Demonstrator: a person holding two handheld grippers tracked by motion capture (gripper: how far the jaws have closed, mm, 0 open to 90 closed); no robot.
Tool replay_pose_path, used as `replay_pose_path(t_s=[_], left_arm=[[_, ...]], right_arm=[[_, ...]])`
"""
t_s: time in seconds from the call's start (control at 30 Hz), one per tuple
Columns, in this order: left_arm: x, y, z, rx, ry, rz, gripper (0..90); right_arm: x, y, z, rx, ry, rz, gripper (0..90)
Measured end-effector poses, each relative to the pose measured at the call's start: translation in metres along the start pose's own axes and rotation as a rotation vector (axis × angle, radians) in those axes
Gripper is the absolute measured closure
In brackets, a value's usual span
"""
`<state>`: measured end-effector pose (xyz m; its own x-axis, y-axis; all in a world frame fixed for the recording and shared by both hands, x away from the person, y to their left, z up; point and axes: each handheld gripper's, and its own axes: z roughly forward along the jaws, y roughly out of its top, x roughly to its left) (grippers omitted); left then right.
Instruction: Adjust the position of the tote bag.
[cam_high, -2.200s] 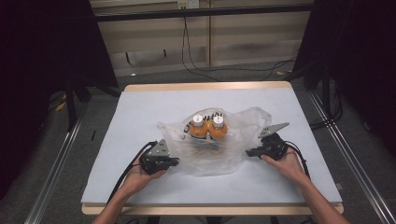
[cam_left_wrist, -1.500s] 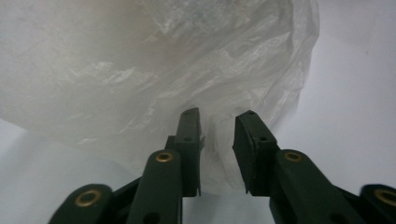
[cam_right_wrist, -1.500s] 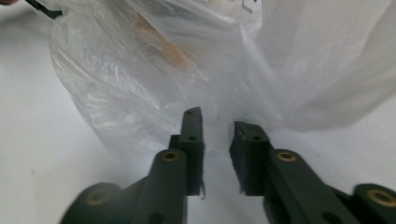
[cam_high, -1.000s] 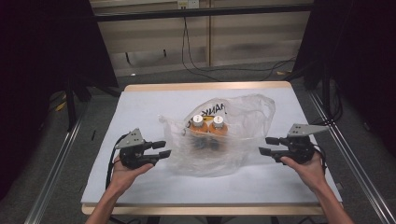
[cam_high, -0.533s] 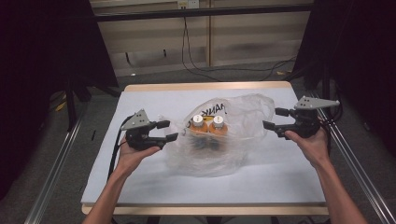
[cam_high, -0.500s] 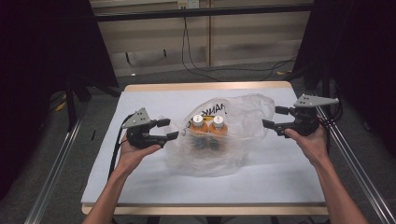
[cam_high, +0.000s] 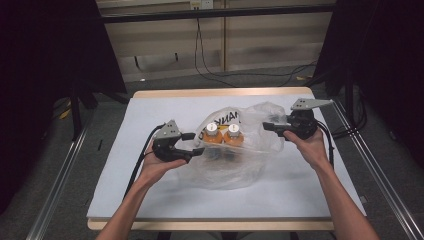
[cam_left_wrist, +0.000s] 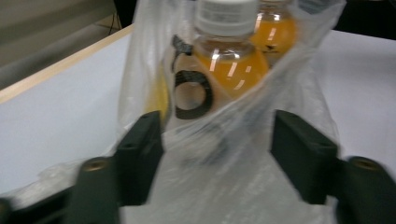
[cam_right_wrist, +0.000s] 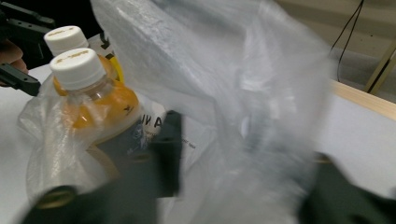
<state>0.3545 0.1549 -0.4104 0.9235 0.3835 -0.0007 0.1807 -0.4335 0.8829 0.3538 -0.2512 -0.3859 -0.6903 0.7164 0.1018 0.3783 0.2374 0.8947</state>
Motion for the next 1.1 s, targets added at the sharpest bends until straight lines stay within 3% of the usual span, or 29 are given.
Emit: replay_pose_path(t_s=[0.07, 0.13, 0.27, 0.57, 0.67, 0.73, 0.77, 0.87, 1.1], left_arm=[[-0.006, -0.002, -0.007, -0.003, 0.017, 0.023, 57.5], [-0.009, -0.003, -0.011, -0.006, -0.002, 0.026, 72.2], [-0.015, -0.009, -0.016, 0.056, -0.055, 0.053, 89.7], [-0.016, -0.029, -0.001, 0.159, -0.088, 0.034, 90.0], [-0.014, -0.036, 0.005, 0.195, -0.073, 0.023, 90.0], [-0.014, -0.043, 0.009, 0.199, -0.069, -0.002, 90.0], [-0.012, -0.044, 0.010, 0.219, -0.069, 0.005, 90.0], [-0.009, -0.048, 0.012, 0.218, -0.078, -0.005, 90.0], [-0.009, -0.055, 0.022, 0.288, -0.080, 0.014, 90.0]], right_arm=[[0.001, 0.001, -0.002, -0.007, 0.001, 0.006, 78.2], [0.001, 0.001, -0.004, -0.010, 0.003, 0.013, 88.9], [0.000, -0.001, -0.004, 0.001, -0.009, 0.025, 90.0], [-0.002, -0.018, 0.007, 0.057, -0.011, 0.041, 90.0], [-0.002, -0.023, 0.011, 0.081, -0.007, 0.048, 90.0], [-0.001, -0.027, 0.016, 0.088, 0.001, 0.062, 90.0], [-0.001, -0.029, 0.019, 0.097, 0.002, 0.059, 90.0], [-0.001, -0.035, 0.027, 0.128, -0.001, 0.057, 90.0], [-0.016, -0.053, 0.039, 0.211, -0.069, 0.089, 90.0]])
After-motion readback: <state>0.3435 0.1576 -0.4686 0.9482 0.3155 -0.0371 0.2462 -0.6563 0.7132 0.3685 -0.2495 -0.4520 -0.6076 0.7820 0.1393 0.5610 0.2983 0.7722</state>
